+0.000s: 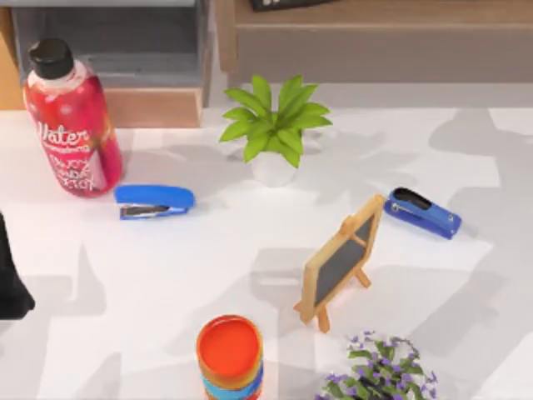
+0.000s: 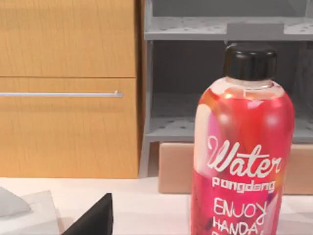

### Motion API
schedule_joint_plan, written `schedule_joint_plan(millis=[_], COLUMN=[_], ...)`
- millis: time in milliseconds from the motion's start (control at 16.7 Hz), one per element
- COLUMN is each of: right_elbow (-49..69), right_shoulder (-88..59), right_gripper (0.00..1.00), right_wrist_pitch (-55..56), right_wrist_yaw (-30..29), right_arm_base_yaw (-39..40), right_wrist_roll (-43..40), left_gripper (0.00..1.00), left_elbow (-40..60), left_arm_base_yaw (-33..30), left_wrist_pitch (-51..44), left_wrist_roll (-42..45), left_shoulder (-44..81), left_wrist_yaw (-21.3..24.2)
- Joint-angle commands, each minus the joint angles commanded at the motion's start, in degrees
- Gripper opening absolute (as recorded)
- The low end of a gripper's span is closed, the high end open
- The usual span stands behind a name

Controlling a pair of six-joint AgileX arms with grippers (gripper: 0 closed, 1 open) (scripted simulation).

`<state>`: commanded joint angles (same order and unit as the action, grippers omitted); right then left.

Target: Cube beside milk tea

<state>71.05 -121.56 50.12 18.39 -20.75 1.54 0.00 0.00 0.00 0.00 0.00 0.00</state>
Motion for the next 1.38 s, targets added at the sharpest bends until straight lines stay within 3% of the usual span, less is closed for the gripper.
schedule_joint_plan(millis=[300,660,1080,1380], right_elbow=[5.0,16.6,29.6,33.2], right_shoulder=[4.8,11.8,11.2,2.1], right_gripper=[0.00,0.00,0.00,0.00], right_wrist_pitch=[-15.0,-49.9,-95.2,-115.4], right_wrist_yaw=[-2.5,-7.2,-13.0,-16.4], right_arm_base_yaw=[1.6,4.5,8.3,10.3], right_wrist_roll=[2.9,4.1,-1.7,-8.3], left_gripper=[1.00,1.00,1.00,1.00], left_elbow=[0.0,0.0,0.0,0.0], left_arm_base_yaw=[0.0,0.0,0.0,0.0], left_wrist_pitch=[0.0,0.0,0.0,0.0], left_wrist_roll=[0.0,0.0,0.0,0.0], left_shoulder=[0.0,0.0,0.0,0.0], left_wrist_yaw=[0.0,0.0,0.0,0.0])
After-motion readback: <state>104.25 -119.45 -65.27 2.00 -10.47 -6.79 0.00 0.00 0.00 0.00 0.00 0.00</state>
